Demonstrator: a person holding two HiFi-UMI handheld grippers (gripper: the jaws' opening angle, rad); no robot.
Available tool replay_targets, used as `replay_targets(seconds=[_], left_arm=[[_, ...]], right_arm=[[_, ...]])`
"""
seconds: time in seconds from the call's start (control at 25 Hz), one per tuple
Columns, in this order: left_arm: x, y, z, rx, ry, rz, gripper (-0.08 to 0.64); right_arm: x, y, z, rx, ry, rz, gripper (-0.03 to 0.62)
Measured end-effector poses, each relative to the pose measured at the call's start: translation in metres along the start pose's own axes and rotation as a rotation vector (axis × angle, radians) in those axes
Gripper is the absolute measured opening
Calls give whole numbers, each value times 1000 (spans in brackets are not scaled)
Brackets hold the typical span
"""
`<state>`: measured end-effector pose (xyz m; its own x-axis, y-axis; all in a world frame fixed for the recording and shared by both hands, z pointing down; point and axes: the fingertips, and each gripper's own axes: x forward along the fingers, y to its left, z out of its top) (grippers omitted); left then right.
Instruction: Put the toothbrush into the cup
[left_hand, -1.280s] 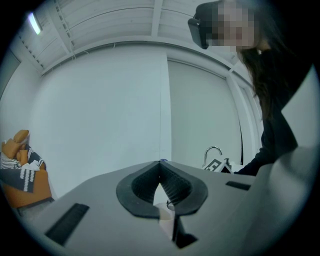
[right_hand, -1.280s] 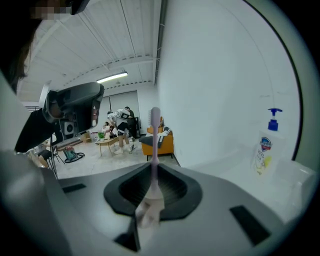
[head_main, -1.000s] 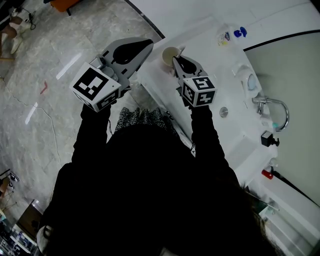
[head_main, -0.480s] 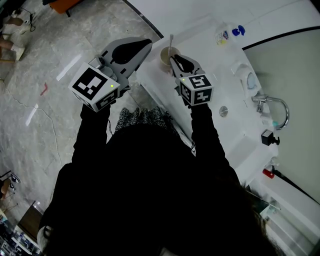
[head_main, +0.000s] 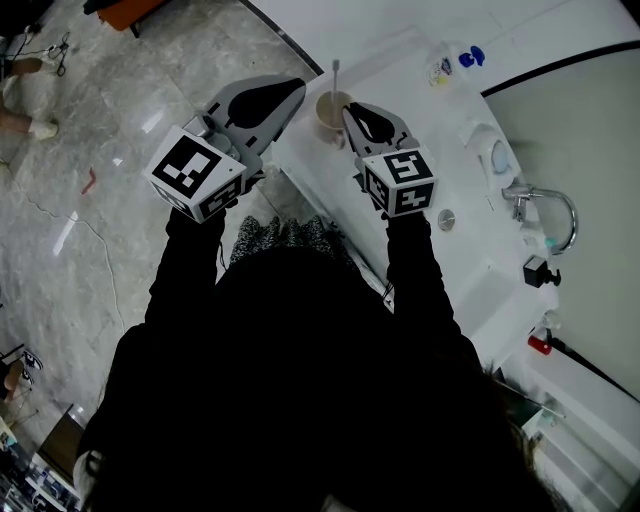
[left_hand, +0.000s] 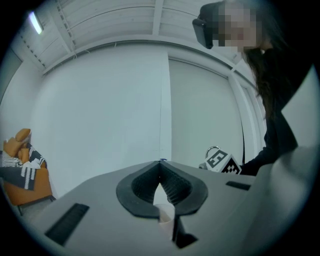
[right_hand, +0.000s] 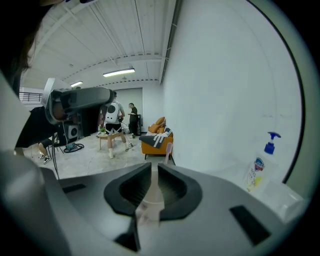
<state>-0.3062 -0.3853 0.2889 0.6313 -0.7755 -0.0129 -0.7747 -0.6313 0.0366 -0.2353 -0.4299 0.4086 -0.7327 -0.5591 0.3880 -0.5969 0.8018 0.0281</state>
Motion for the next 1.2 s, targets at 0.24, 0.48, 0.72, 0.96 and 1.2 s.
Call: replay_targets(seconds=[0.24, 0.48, 0.72, 0.96, 1.2], left_arm=[[5, -6, -4, 19, 16, 11, 8], [7, -8, -5, 10, 19, 30, 8], [8, -17, 4, 16, -1, 40, 8], [9, -22, 11, 41, 10, 89, 8], [10, -27, 9, 17, 18, 100, 8]], right_arm=[[-23, 2, 32, -16, -82, -11, 26], [-49, 0, 56, -7, -158, -34, 9], [-77, -1, 79, 10, -246, -52, 6], [-96, -5, 86, 40, -292, -77, 6], [-111, -4, 91, 50, -301, -89, 6]])
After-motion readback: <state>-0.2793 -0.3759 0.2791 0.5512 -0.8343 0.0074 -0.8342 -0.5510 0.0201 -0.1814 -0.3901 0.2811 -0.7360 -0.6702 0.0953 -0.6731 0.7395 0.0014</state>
